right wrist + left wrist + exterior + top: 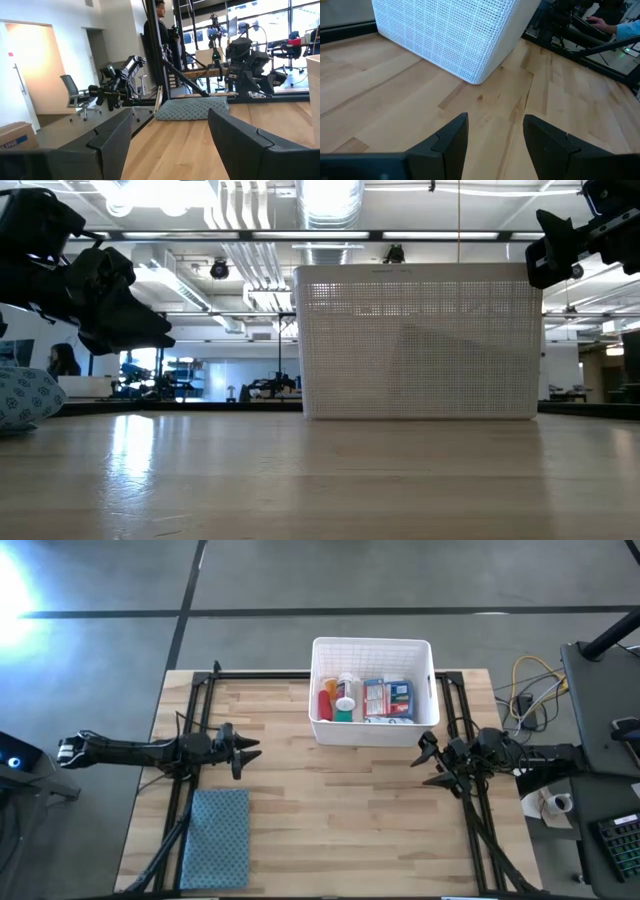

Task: Pick & place medical supplies in basket/bin
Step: Return to Home Position

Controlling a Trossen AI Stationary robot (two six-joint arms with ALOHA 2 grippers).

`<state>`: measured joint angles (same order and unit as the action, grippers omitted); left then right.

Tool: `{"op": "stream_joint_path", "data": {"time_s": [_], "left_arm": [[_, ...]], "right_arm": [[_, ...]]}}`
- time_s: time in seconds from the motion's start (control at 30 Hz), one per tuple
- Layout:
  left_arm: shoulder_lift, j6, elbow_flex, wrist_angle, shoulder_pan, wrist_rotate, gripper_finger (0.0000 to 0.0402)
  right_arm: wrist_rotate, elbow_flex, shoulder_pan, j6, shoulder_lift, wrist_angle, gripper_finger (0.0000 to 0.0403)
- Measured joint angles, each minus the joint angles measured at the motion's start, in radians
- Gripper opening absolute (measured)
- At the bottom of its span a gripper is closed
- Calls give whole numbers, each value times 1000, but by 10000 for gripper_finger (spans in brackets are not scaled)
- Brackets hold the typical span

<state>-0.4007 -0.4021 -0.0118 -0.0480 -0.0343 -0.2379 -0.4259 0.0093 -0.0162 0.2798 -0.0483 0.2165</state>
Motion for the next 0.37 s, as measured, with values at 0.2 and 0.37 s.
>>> {"op": "stream_joint_path", "data": {"time_s": [0.2, 0.37], "left_arm": [[0, 0, 0, 0, 0, 0, 171], [0, 0, 0, 0, 0, 0, 171]], "right_arm": [[0, 0, 0, 0, 0, 0, 256], [0, 0, 0, 0, 0, 0, 252]]}}
